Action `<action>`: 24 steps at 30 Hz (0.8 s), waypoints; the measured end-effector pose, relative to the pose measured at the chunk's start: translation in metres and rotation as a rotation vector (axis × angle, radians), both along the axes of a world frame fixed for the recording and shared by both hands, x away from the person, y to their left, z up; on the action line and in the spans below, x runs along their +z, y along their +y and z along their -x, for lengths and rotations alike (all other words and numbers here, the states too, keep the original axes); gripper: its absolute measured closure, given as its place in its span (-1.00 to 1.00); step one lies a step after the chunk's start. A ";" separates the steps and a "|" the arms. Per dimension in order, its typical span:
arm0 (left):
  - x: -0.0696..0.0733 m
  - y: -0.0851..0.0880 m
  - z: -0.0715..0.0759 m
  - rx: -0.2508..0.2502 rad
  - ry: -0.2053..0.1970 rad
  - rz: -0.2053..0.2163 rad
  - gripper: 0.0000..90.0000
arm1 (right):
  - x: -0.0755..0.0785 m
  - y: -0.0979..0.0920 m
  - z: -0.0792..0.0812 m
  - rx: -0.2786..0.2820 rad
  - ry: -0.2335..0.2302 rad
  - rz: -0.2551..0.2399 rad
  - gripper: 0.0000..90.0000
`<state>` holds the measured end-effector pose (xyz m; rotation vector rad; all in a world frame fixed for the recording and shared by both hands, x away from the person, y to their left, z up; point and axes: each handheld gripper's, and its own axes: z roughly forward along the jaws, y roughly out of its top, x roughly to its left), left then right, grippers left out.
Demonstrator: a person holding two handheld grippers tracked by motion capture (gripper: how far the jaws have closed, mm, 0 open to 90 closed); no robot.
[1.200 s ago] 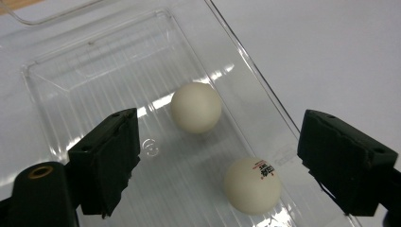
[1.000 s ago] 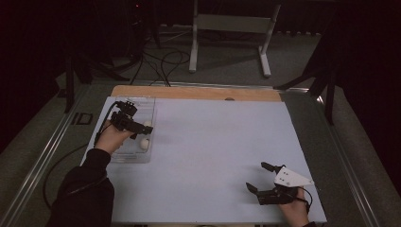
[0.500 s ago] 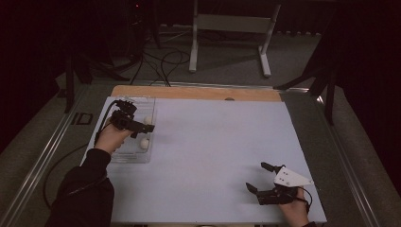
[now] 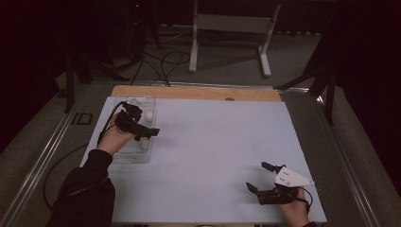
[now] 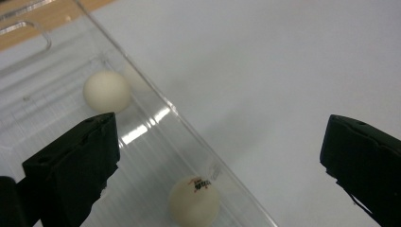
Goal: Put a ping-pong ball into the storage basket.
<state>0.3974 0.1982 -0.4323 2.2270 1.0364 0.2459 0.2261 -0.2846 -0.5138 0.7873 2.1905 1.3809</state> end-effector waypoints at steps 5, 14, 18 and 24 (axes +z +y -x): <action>-0.001 -0.010 0.004 -0.044 -0.022 -0.007 -0.99 | 0.000 0.000 0.000 -0.001 0.003 -0.004 -0.81; 0.003 -0.020 0.008 -0.047 -0.041 0.036 -0.99 | 0.000 0.000 0.000 -0.002 0.005 -0.003 -0.81; 0.006 -0.027 0.010 -0.072 -0.047 0.035 -0.99 | 0.000 0.000 0.000 0.000 0.003 -0.003 -0.81; 0.009 -0.037 0.015 -0.100 -0.057 0.054 -0.99 | 0.000 0.000 0.000 -0.002 0.005 -0.004 -0.81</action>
